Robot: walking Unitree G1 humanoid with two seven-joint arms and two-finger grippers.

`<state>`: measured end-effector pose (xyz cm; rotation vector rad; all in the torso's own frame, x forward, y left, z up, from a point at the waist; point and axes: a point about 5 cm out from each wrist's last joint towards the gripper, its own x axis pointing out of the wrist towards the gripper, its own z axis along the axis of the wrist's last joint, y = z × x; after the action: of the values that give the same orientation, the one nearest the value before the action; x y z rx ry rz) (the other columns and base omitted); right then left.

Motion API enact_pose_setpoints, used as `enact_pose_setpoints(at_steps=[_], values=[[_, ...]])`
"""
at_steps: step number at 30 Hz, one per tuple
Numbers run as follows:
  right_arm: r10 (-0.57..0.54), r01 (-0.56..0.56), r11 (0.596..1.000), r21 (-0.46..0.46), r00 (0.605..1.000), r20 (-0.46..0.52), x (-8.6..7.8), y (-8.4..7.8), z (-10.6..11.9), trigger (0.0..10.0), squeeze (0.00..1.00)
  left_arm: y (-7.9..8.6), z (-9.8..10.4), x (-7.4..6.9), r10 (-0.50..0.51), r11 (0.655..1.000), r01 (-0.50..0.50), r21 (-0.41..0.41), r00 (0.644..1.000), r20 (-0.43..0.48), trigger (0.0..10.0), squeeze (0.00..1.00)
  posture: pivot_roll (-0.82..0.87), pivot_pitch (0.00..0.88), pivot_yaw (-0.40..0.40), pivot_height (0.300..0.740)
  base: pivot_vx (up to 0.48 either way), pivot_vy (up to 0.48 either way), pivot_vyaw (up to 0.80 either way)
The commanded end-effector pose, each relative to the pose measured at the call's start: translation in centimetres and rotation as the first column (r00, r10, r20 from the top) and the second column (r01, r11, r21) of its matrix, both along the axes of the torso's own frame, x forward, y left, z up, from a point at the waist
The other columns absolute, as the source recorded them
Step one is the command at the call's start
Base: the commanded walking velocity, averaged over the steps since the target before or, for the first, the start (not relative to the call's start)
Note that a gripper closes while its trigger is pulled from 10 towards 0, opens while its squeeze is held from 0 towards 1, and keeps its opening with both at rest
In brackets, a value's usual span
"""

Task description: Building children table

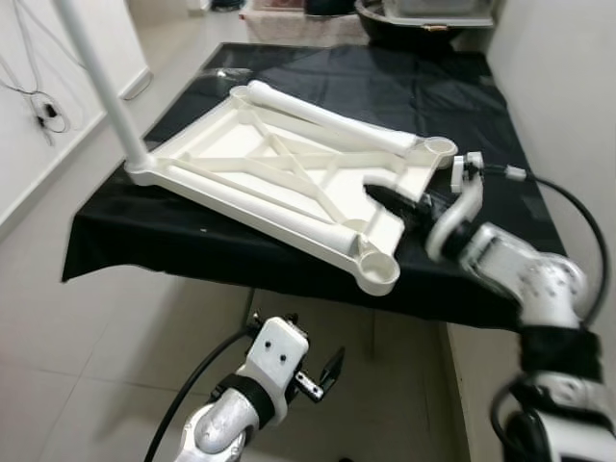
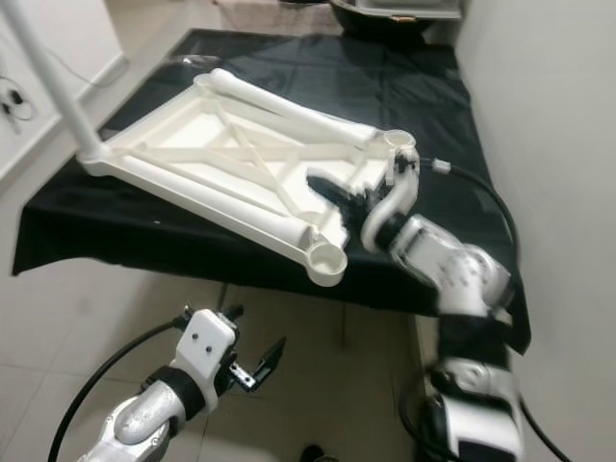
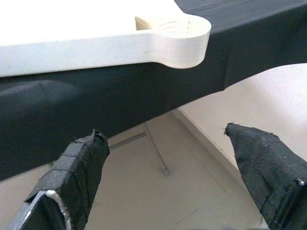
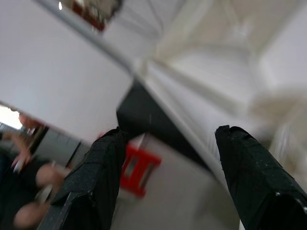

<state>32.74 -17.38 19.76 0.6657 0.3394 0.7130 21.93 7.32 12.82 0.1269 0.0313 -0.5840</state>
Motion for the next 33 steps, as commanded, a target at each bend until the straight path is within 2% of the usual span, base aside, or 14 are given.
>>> enact_pose_setpoints(at_steps=[1, 6, 8, 14, 20, 24, 33], values=[[0.002, -0.002, 1.0, -0.019, 1.0, -0.013, -0.3, 0.4, -0.1, 10.0, 0.0, 0.0, -0.4, -0.1, -0.012, 1.0, 0.012, 0.002, 1.0, -0.013, 10.0, 0.0, 0.06, 0.116, -0.025, 0.74, 0.0, 0.0, 0.0], [-0.005, 0.004, 1.0, -0.014, 0.999, -0.047, -0.3, 1.0, -0.6, 10.0, 0.0, 0.0, -0.4, -0.1, -0.014, 1.0, 0.014, 0.003, 1.0, -0.01, 10.0, 0.0, 0.06, 0.119, -0.029, 0.74, 0.0, 0.0, 0.0], [-0.021, 0.02, 1.0, -0.01, 0.997, -0.079, 0.0, 1.4, -1.0, 10.0, 0.0, 0.0, -0.4, -0.1, -0.012, 1.0, 0.012, 0.003, 1.0, -0.008, 10.0, 0.0, 0.07, 0.12, -0.028, 0.74, 0.0, 0.0, 0.0], [-0.056, 0.053, 0.998, -0.032, 0.994, -0.095, 0.6, 2.3, -1.1, 10.0, 0.0, -0.1, -0.3, -0.2, -0.012, 1.0, 0.012, -0.002, 1.0, -0.005, 10.0, 0.0, 0.06, 0.126, -0.029, 0.74, 0.0, 0.0, 0.0], [-0.105, 0.1, 0.994, -0.053, 0.988, -0.112, 1.1, 2.3, -1.4, 10.0, 0.0, -0.1, -0.3, -0.2, -0.014, 1.0, 0.014, -0.005, 1.0, -0.004, 10.0, 0.0, 0.06, 0.127, -0.03, 0.74, 0.0, 0.0, 0.0], [-0.186, 0.177, 0.981, -0.078, 0.975, -0.123, 1.9, 2.0, -1.5, 10.0, 0.0, -0.2, -0.2, -0.3, -0.014, 1.0, 0.014, -0.01, 1.0, -0.001, 10.0, 0.0, 0.07, 0.134, -0.032, 0.74, 0.0, 0.0, 0.0], [-0.233, 0.221, 0.971, -0.093, 0.962, -0.145, 2.4, 1.7, -1.7, 10.0, 0.0, -0.2, -0.1, -0.5, -0.016, 1.0, 0.016, -0.013, 1.0, -0.002, 10.0, 0.0, 0.07, 0.137, -0.036, 0.74, 0.0, 0.0, 0.0]])
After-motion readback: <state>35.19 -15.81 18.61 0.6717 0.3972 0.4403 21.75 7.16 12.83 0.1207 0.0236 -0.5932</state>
